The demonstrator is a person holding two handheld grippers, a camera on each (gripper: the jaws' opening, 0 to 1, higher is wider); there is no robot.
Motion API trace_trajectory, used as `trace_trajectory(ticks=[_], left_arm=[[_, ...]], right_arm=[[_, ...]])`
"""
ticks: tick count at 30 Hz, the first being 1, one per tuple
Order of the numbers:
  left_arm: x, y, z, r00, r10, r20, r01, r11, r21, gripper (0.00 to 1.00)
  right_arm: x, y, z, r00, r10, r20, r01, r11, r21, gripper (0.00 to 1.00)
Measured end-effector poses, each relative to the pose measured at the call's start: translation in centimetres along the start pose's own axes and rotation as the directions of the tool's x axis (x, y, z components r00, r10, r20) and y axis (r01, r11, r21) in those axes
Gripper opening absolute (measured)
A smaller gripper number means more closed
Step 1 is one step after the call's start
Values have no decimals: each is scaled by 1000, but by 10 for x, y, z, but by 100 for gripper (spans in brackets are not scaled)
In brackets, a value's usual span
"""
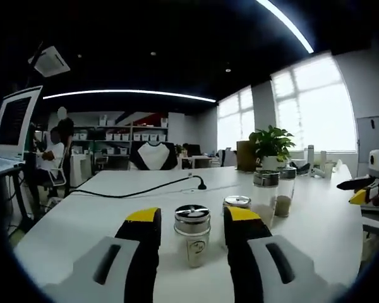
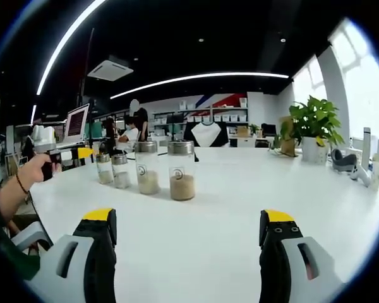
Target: Rotate the seasoning bottle until the label or dispensing opening points toward the visible target arrow and the bottle remains upright within the marked orientation range
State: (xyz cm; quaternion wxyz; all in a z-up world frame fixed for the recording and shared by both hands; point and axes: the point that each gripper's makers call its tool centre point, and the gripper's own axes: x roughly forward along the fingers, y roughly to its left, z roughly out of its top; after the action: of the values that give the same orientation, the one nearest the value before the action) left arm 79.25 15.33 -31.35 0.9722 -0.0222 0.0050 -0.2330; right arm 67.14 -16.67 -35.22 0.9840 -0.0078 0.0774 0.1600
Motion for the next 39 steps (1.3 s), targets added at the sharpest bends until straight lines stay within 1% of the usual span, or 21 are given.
trace_trajectory(ticks=[1,2,3,6,8,10,12,14,16,17,20,22,24,26,27,29,31,33,35,38,39], left_arm=[[-4,-2,-4,1000,8,-19,-8,1000,-27,43],[-8,-7,-2,1000,6,9,-6,1000,-21,43],[-11,-10,-2,1000,9,16,-8,1000,-24,43],[-18,-18,-2,999,30,13,-31,999,22,43],[-21,-21,0,999,39,18,-39,999,30,43],[-25,-27,2,999,46,26,-48,997,55,43],[-28,-29,2,998,57,25,-58,996,72,43],[-32,-27,-2,996,89,11,-90,994,67,43],[-36,-30,0,995,92,42,-94,995,34,44],[-39,-33,-1,995,91,47,-92,996,22,44],[-43,-38,-6,995,96,34,-98,994,40,46],[-48,-38,-8,992,117,39,-119,992,43,49],[-54,-41,-10,991,125,44,-127,990,57,51],[-59,-42,-13,991,130,33,-132,989,68,52],[-60,-42,-13,991,135,21,-136,989,59,52],[-60,-44,-12,989,150,1,-150,988,44,58],[-61,-49,-12,988,157,-6,-156,984,85,64],[-62,-51,-9,989,148,3,-148,985,90,63],[-63,-50,-7,988,156,14,-156,986,64,64],[-64,-48,-8,985,170,8,-170,983,64,72],[-64,-51,-6,985,170,14,-171,982,83,76]], right_arm=[[0,0,0,1000,0,0,0,1000,-1,96],[1,0,0,1000,-1,0,1,1000,-1,96],[1,1,0,1000,0,0,0,1000,0,96],[2,4,-3,1000,11,-8,-11,1000,1,96],[2,5,-1,1000,15,-3,-15,1000,4,96],[2,5,0,1000,15,-1,-15,1000,-2,96],[2,4,-1,1000,11,-6,-11,1000,-9,96],[3,5,-1,1000,16,-5,-16,1000,-3,96],[3,5,-1,1000,17,-4,-17,1000,-1,96],[3,4,-1,1000,16,-4,-16,1000,-6,96],[3,4,0,1000,17,-3,-17,1000,-6,96],[3,4,-1,1000,15,-2,-15,1000,-8,96],[4,4,-1,1000,15,-4,-15,1000,-7,96],[5,4,-2,1000,14,-8,-14,1000,-10,96],[5,5,-2,1000,15,-10,-15,1000,-14,96],[5,6,-2,1000,17,-11,-18,1000,-18,96],[5,8,-1,1000,18,-16,-19,999,-29,96],[3,10,3,1000,22,-3,-22,999,-33,96],[3,11,6,1000,22,4,-22,999,-33,96],[2,11,5,1000,21,2,-21,999,-35,96],[2,10,5,1000,19,3,-19,999,-35,96]])
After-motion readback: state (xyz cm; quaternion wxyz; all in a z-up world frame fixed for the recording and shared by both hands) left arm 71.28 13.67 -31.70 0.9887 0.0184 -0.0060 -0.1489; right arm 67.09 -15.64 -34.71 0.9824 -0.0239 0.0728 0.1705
